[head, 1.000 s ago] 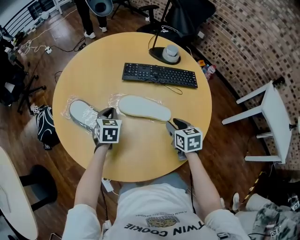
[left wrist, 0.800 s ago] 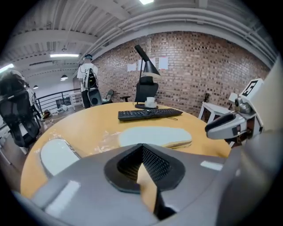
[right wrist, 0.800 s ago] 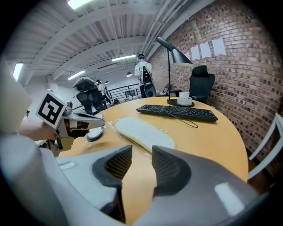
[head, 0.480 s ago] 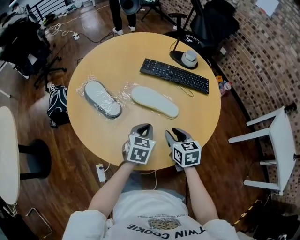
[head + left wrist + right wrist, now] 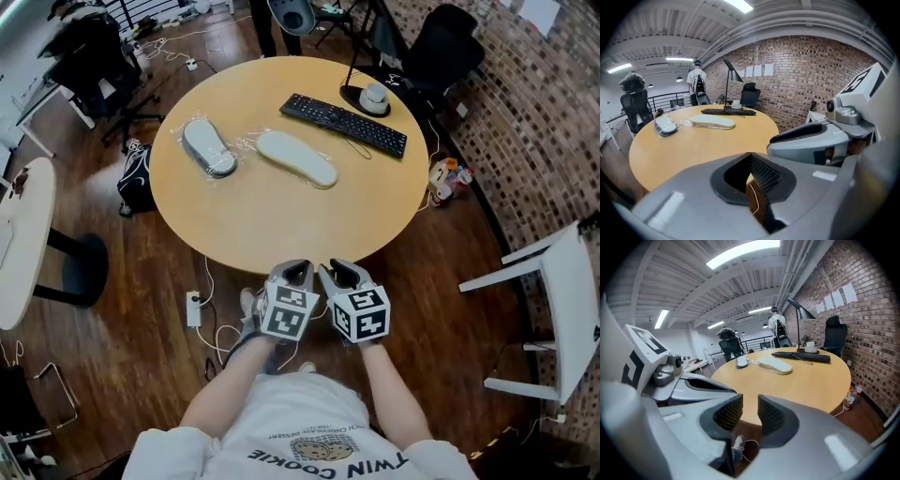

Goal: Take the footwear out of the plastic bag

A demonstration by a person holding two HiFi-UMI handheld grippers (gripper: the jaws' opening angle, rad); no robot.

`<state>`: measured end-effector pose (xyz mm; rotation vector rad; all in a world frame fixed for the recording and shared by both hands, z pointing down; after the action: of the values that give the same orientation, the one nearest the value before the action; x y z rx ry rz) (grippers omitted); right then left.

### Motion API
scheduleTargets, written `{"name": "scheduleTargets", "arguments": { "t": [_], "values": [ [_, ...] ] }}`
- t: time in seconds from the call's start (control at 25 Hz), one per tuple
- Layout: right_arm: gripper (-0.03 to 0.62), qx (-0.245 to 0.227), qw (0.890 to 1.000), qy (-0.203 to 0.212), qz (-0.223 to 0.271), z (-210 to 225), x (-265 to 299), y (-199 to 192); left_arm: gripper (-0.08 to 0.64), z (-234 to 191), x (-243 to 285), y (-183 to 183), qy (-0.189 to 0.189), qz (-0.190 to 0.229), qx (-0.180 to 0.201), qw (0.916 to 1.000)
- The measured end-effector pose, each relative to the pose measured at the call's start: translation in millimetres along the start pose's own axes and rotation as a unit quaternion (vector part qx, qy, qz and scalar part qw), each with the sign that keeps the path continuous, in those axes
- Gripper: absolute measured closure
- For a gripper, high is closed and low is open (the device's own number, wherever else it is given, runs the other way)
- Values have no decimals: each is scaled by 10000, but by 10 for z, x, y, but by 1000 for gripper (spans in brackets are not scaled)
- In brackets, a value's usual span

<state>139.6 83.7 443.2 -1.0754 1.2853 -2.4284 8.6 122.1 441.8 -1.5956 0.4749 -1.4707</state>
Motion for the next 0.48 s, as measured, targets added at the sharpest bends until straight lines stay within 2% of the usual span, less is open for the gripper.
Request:
{"name": "scheduleTargets", "arguments": {
  "t": [0.16,0.48],
  "values": [
    [503,-35,9998,217,-1,-210,-294,-216,554,320,-345,-115,193,47,-109,9997],
    [528,-75,9991,408,48,-658,-612,-458,554,522,-961,-313,414,204,-265,9986]
  ]
}}
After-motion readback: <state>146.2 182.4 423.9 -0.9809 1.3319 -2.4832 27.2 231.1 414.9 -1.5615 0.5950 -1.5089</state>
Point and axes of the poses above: the fingertips, and each gripper's own axes: x forward along the fingers, z to its right, y out of its top, the point moved 10 cm from there along -x, backward along the fingers, and after that the axes turned 11 degrees about x, right-handed, at the moved point
